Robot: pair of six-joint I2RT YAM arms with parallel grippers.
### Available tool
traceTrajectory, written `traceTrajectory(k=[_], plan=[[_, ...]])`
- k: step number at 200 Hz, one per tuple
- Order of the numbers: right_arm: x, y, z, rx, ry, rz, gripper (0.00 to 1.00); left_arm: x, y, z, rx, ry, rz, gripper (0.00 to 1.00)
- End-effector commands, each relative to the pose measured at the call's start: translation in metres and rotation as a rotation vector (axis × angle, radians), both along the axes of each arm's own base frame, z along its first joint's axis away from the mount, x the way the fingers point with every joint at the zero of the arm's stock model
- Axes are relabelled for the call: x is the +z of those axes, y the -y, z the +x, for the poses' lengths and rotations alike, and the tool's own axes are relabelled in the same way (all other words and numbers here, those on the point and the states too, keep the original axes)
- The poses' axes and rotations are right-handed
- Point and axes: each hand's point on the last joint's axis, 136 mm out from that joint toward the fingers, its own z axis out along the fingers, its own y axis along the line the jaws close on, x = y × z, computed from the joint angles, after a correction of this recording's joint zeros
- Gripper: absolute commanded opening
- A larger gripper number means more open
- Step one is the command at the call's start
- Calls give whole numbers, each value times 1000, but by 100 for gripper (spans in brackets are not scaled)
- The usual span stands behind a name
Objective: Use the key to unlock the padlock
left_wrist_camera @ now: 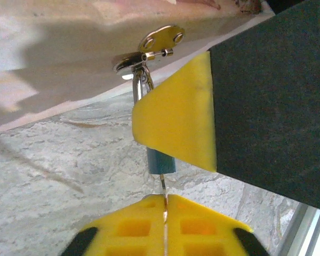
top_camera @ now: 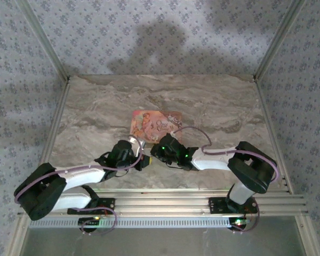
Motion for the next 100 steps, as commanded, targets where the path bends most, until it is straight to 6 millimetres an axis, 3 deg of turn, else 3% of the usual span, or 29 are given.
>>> traceTrajectory(k=[1,25,42,46,49,80,100], plan=[[-17,10,-5,-27,-54,-56,1,31,-1,11,14,95,13,36],[-15,11,-4,-29,-47,-57,0,35,-23,14,70,150,97,57],[-14,13,-3,-33,-48,-55,0,38,-38,15,120,170,134,76],[-13,13,-3,-34,-47,-53,0,39,-41,16,134,172,138,92],[-12,12,-3,-33,-47,-52,0,40,-43,16,144,171,139,97],[-8,12,-1,-43,-50,-34,0,37,-75,29,371,78,111,98],[-5,11,1,-50,-51,-21,0,30,-76,31,408,-4,19,98]])
